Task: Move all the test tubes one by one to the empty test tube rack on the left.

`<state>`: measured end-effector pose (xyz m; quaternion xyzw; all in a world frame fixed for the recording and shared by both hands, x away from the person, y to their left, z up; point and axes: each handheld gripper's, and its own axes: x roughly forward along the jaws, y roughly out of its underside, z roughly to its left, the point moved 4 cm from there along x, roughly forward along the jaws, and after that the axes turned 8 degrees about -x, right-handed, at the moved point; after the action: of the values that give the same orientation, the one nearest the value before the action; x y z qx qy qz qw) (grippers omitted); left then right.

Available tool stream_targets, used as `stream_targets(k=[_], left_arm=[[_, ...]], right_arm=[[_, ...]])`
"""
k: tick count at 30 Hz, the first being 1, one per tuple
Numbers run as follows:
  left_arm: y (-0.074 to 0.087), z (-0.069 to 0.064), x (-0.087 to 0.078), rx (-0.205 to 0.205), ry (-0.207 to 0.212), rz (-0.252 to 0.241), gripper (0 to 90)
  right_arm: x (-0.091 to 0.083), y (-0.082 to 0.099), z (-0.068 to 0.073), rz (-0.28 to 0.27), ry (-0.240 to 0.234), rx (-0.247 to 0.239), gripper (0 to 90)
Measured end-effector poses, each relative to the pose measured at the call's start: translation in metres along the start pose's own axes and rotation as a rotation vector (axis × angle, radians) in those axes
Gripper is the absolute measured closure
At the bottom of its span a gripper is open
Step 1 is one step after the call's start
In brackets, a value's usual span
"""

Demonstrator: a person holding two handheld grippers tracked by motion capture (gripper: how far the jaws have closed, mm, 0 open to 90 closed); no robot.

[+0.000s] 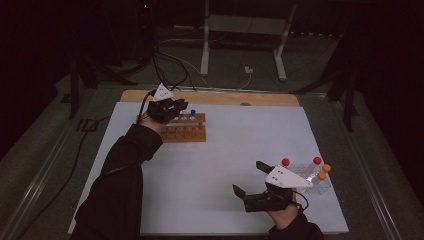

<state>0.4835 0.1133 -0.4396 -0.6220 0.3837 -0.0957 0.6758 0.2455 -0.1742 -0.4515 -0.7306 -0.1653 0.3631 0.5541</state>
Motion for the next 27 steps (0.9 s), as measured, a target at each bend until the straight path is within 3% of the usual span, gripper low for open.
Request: stream_targets(k=[9,18,27], left_arm=[[0.015,0.003,0.009,-0.022,0.001,0.029,77.6],[0.025,0.003,0.017,-0.018,-0.008,0.063,77.6],[0.024,0.004,0.017,-0.023,0.007,0.081,76.6]], right_arm=[[0.0,0.001,-0.001,0.0,0.001,0.001,0.0],[-0.001,0.001,-0.002,-0.002,-0.003,0.004,0.0],[-0.001,0.001,-0.002,-0.004,-0.008,0.006,0.0]])
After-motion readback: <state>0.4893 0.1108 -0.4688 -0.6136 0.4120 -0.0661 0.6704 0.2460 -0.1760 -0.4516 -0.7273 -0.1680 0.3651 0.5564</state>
